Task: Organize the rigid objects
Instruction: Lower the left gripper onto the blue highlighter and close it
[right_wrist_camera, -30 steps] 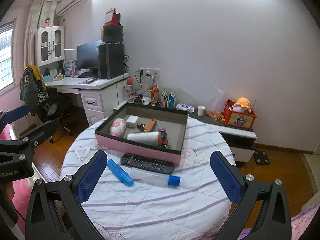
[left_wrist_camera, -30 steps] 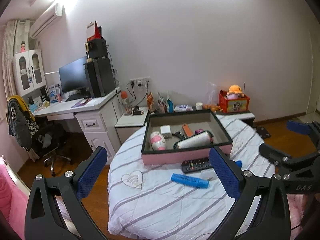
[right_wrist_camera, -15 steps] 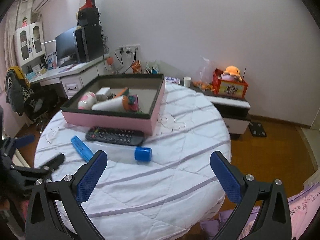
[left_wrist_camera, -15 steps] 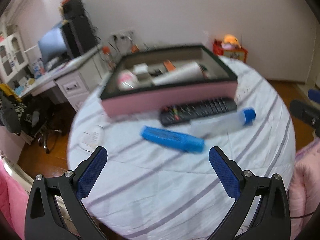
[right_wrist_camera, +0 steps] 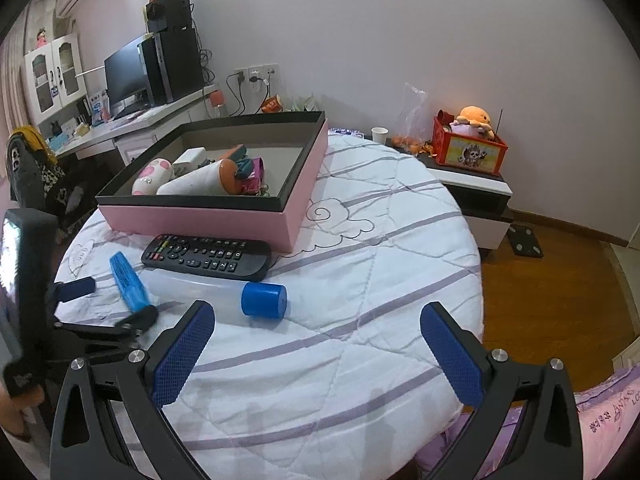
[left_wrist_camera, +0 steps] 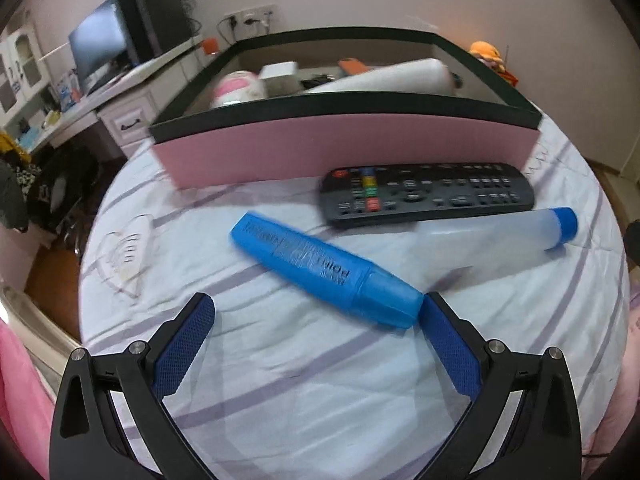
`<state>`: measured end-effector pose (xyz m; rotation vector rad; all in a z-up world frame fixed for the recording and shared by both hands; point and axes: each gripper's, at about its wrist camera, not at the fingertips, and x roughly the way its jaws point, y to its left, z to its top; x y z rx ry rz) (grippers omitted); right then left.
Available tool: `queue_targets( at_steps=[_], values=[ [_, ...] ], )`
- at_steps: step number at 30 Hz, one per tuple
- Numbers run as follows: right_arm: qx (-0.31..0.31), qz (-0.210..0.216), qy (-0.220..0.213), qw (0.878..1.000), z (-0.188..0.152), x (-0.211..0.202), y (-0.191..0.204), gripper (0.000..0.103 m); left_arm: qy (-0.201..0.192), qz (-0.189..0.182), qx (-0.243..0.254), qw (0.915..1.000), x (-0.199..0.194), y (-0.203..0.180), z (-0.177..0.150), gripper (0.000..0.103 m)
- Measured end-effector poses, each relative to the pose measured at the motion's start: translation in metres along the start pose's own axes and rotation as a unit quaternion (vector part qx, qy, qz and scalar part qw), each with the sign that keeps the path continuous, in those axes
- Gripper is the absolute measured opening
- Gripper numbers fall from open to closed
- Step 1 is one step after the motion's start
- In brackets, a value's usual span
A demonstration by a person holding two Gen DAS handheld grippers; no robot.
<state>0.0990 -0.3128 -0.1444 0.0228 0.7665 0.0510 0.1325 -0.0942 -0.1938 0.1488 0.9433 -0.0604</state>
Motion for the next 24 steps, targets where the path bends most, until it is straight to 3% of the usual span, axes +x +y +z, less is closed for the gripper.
queue_targets(
  at_steps=[7,16,18,21,23,24],
  values=[
    [-0.023,0.019,-0.001,1.0,0.007,0.006,0.029,0.103,0.002,0.03,-0.027,0.9992,-0.006,0.042,-0.014,0.103],
    [-0.038,0.022,0.009,0.999,0.009,0.013,0.049,0.103,-0.009,-0.005,-0.021,0.9997,0.012,0.046,0.007,0.102],
    [-0.035,0.018,0.014,0.999,0.009,0.015,0.046,0.103,-0.008,-0.016,-0.022,0.9996,0.019,0.044,0.014,0.094],
    [-0.036,0.013,0.017,0.999,0.009,0.017,0.044,0.103,-0.013,-0.029,-0.021,0.9993,0.02,0.042,0.022,0.071],
    [-0.035,0.011,0.018,0.999,0.011,0.018,0.044,0.103,-0.023,-0.051,-0.014,0.9984,0.017,0.042,0.022,0.042],
    [-0.034,0.01,0.017,0.999,0.012,0.018,0.044,0.103,-0.025,-0.06,-0.009,0.9979,0.015,0.044,0.022,0.036]
  ],
)
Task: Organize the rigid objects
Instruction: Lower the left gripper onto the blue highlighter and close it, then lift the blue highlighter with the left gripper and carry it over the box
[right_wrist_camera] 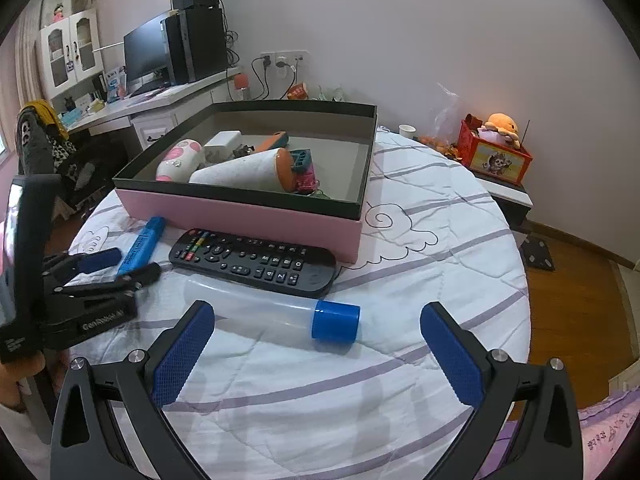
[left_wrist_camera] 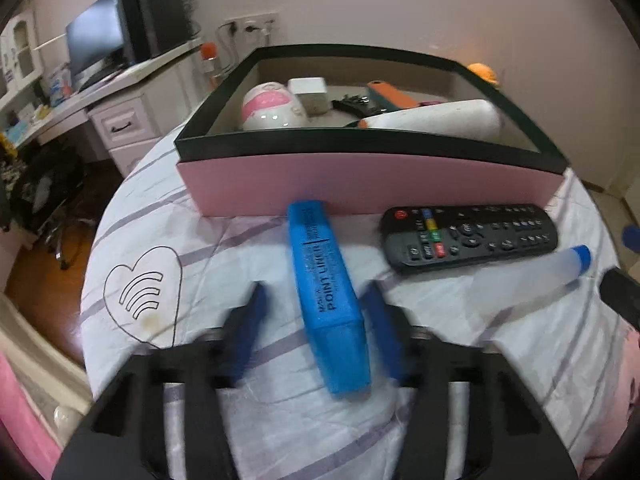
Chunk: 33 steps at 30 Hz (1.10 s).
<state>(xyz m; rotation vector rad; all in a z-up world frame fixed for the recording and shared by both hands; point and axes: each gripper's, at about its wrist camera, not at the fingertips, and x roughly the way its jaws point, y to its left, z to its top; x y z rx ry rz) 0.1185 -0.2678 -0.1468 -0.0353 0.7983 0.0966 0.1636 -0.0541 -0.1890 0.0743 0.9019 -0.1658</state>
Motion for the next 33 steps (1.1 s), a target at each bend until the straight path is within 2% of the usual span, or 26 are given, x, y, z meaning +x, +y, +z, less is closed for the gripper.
queue_targets(
  at_steps=[1,2,9,18,28,33],
  values=[
    [0.0,0.0,-0.001,1.0,0.001,0.0,0.0,0.103,-0.002,-0.008,0.002,1.0,-0.002,0.002,-0.001,0.028],
    [0.0,0.001,-0.002,1.0,0.002,-0.001,0.001,0.103,-0.002,-0.013,0.004,0.9999,-0.004,0.003,-0.002,0.027],
    [-0.007,0.005,-0.016,1.0,0.008,-0.012,0.013,0.103,-0.019,-0.03,0.014,0.9993,-0.034,0.008,-0.011,0.027],
    [-0.014,0.004,-0.049,0.999,0.021,-0.042,0.024,0.103,-0.079,-0.034,0.025,0.996,-0.094,0.007,-0.006,0.027],
    [-0.02,-0.003,-0.112,0.994,0.056,-0.087,0.031,0.103,-0.164,-0.025,0.05,0.9848,-0.161,-0.006,0.034,0.027],
    [-0.026,-0.004,-0.139,0.99,0.08,-0.099,0.033,0.103,-0.193,-0.015,0.064,0.979,-0.178,-0.015,0.052,0.027]
  ],
)
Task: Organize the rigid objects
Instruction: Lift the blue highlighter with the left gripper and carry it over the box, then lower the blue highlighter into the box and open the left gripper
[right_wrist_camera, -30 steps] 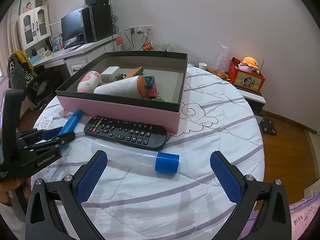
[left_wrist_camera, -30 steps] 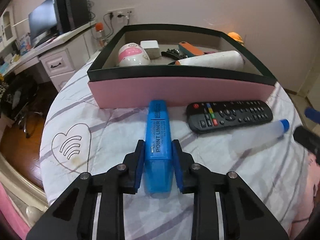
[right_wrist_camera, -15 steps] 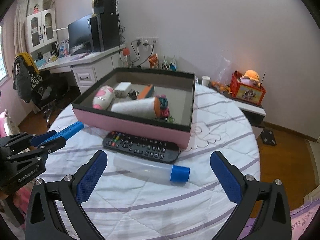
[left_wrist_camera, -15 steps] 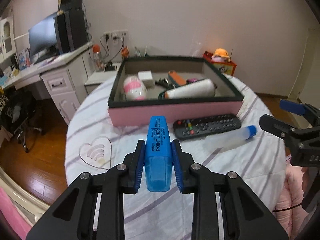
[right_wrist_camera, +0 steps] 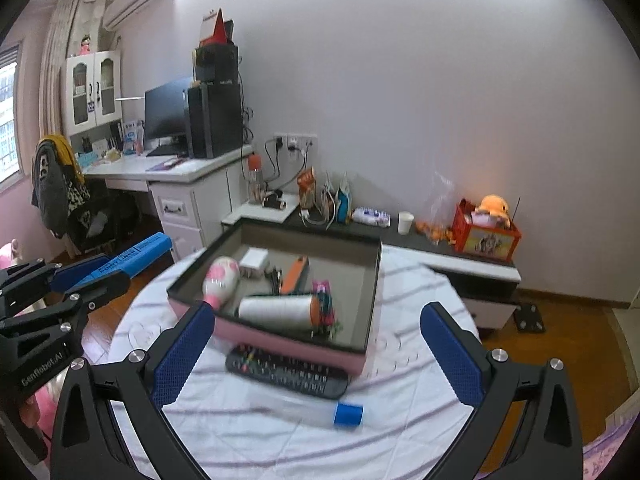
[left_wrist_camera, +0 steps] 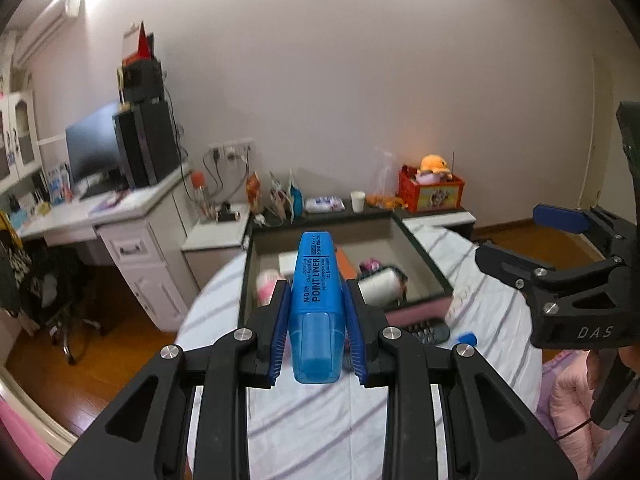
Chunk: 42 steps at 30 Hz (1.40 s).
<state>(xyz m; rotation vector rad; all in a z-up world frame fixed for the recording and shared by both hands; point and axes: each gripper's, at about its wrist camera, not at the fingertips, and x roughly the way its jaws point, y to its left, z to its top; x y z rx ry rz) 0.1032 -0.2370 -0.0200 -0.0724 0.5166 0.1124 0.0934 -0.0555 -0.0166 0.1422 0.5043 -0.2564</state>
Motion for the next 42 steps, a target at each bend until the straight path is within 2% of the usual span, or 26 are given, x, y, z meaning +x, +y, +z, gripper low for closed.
queue_targets(
  at_steps=[10,20,31,42],
  values=[
    [-0.001,0.001,-0.02,1.0,0.029,0.016,-0.008,0.103,-0.029,0.0,0.02,0.9994,0.017,-0.007,0.045,0.027],
    [0.002,0.005,-0.019,1.0,0.054,0.056,-0.021,0.103,-0.027,0.006,0.034,0.999,0.065,-0.008,0.078,0.027],
    [0.003,0.002,0.02,1.0,0.054,0.113,-0.032,0.103,0.026,0.003,0.05,0.9984,0.136,-0.012,0.078,0.027],
    [0.009,-0.003,0.089,0.996,0.025,0.173,-0.042,0.103,0.091,-0.004,0.058,0.9942,0.196,-0.014,0.052,0.027]
  ],
)
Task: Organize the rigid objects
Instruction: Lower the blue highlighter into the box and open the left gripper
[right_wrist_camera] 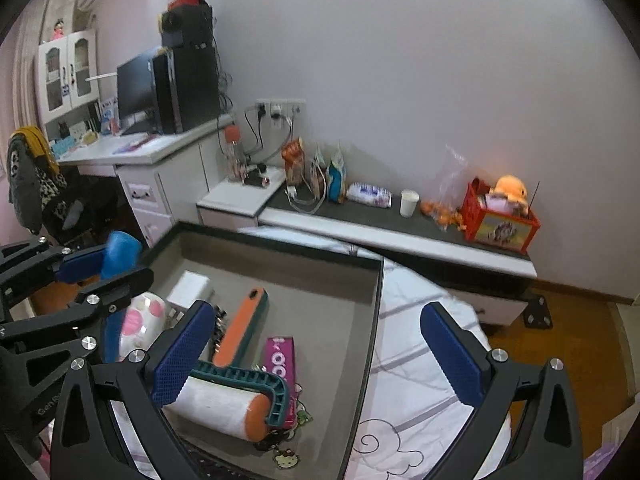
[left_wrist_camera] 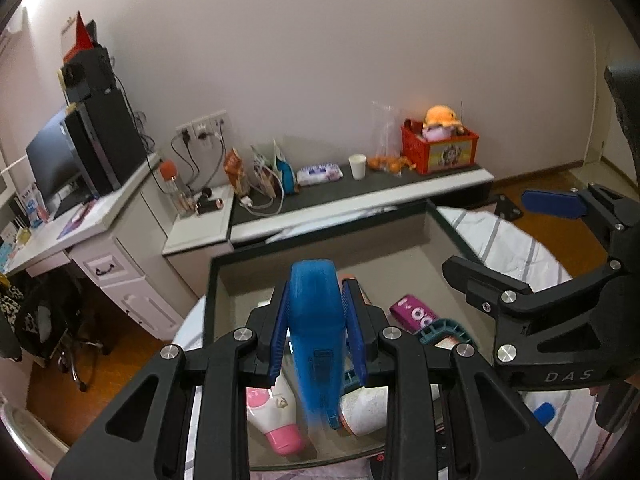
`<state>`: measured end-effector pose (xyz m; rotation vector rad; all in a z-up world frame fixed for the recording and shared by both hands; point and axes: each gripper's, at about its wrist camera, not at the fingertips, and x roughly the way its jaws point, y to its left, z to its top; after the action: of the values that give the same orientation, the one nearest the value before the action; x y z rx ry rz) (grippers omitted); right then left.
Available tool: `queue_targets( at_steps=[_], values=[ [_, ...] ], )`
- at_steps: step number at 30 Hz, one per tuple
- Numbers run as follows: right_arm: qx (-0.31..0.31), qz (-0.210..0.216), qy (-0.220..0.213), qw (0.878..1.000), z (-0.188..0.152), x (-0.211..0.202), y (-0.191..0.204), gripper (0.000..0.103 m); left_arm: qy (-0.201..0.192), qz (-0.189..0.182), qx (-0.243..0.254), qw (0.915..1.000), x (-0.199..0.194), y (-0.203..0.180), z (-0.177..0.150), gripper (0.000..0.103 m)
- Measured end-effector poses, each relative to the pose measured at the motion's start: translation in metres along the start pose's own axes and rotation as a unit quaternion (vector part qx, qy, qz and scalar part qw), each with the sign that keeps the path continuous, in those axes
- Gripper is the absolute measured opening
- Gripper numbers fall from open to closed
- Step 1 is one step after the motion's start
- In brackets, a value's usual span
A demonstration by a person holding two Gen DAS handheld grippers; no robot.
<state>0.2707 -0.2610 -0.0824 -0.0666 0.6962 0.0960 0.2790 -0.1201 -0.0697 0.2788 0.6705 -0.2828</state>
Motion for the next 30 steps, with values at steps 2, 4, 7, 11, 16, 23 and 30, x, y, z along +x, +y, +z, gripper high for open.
queue_targets(
  at_steps=[2,4,7,11,16,23,30],
  values=[
    [0.0,0.0,0.007,1.0,-0.003,0.006,-0.001,0.103,0.009,0.004,0.0,0.9999,0.009,0.0,-0.003,0.027],
    [0.001,0.001,0.014,1.0,-0.005,0.009,-0.001,0.103,0.013,0.008,-0.003,0.9999,0.013,0.002,-0.004,0.028],
    [-0.002,0.0,0.015,1.0,-0.006,0.008,0.001,0.103,0.008,0.02,-0.008,0.9997,0.012,0.006,-0.004,0.051],
    [-0.002,0.003,0.008,1.0,-0.004,-0.001,0.003,0.103,-0.007,0.038,-0.018,0.9991,-0.004,0.013,-0.003,0.072],
    [-0.003,0.006,-0.008,1.0,-0.003,-0.023,0.006,0.103,-0.03,0.072,-0.019,0.9968,-0.03,0.017,-0.002,0.09],
    [-0.01,0.002,-0.044,0.999,-0.006,-0.073,0.014,0.103,-0.072,0.086,-0.028,0.9933,-0.092,0.017,-0.01,0.098],
    [-0.017,-0.001,-0.087,0.996,-0.022,-0.139,0.026,0.103,-0.107,0.086,-0.046,0.9895,-0.155,0.015,-0.036,0.103]
  ],
)
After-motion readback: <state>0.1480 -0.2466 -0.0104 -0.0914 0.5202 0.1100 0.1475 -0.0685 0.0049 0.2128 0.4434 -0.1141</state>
